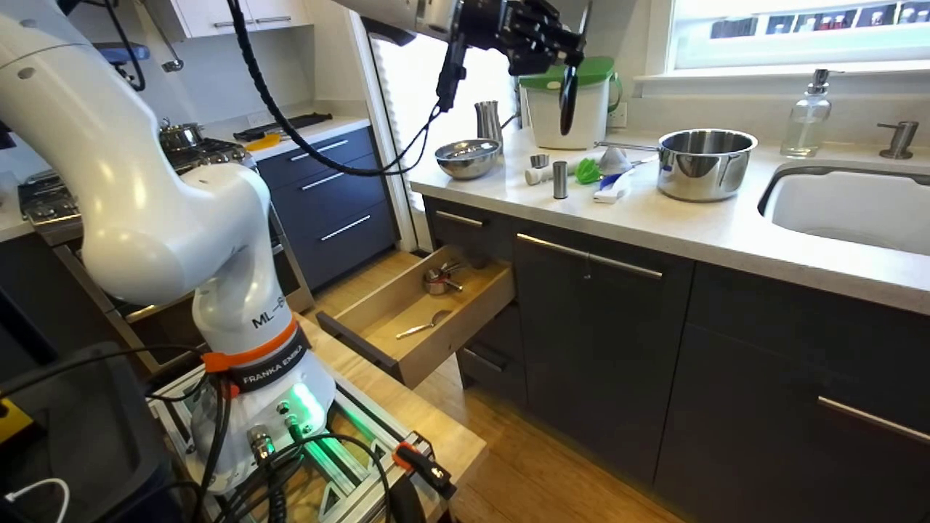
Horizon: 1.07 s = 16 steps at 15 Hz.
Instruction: Take the pair of scissors out of the drawer and put it in the pot
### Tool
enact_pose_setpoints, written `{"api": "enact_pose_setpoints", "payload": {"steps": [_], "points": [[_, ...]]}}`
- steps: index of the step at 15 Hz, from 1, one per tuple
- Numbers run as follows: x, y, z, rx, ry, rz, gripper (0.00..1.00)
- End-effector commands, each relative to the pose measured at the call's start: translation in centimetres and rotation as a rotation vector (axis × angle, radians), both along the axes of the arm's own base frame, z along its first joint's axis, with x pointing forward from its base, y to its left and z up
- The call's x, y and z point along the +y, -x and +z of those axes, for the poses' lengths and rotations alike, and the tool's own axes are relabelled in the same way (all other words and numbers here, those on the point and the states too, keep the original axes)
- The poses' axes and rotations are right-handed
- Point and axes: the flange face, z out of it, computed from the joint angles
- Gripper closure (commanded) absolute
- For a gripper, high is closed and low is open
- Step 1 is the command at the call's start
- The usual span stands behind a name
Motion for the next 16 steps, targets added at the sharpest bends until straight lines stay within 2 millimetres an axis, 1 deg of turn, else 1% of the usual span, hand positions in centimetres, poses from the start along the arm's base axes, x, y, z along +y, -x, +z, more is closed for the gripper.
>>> {"api": "enact_pose_setpoints", "payload": {"steps": [1, 2, 4, 6, 7, 8, 9, 13, 14, 15, 16], "points": [[-7.3, -2.9, -4.0, 0.156, -0.068, -0.005, 0.94], [-8.2, -3.8, -5.2, 0.187, -0.096, -0.010, 0.94], [-9.0, -5.4, -6.2, 0.232, -0.136, -0.006, 0.94], [-9.2, -6.5, -4.8, 0.243, -0.169, -0.025, 0.94], [-9.4, -6.5, -3.3, 0.225, -0.191, -0.051, 0.94], [-8.7, -5.3, -5.6, 0.239, -0.156, -0.020, 0.94], [-8.8, -5.8, -4.9, 0.235, -0.152, -0.020, 0.74], [-8.5, -5.6, -5.4, 0.249, -0.155, -0.016, 0.74], [-8.1, -6.1, -6.0, 0.258, -0.159, -0.004, 0.94], [-8.1, -6.8, -5.6, 0.239, -0.174, 0.011, 0.94], [-8.9, -7.7, -4.3, 0.207, -0.177, 0.003, 0.94]]}}
